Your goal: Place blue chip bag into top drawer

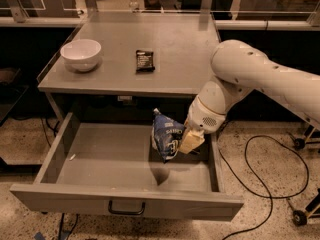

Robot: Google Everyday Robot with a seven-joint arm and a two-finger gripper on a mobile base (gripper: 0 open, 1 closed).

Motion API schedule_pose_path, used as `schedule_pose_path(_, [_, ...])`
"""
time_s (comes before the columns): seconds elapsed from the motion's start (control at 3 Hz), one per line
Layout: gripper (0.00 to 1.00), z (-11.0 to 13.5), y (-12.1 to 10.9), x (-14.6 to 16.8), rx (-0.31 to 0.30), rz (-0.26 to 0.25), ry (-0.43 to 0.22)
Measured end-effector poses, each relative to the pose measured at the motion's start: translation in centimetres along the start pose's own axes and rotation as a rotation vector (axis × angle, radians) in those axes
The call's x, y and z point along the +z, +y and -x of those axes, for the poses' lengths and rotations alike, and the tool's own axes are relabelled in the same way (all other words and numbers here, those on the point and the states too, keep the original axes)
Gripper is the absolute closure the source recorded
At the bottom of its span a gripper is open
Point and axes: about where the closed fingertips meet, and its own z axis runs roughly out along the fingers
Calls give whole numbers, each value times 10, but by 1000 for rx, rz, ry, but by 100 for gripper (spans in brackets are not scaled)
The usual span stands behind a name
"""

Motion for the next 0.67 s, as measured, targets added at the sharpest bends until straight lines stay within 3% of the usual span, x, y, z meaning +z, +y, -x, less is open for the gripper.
schedule_pose_path(0.33, [100,-4,2,17,28,24,11])
schedule_pose_path(0.67, [100,-24,3,61,122,78,33])
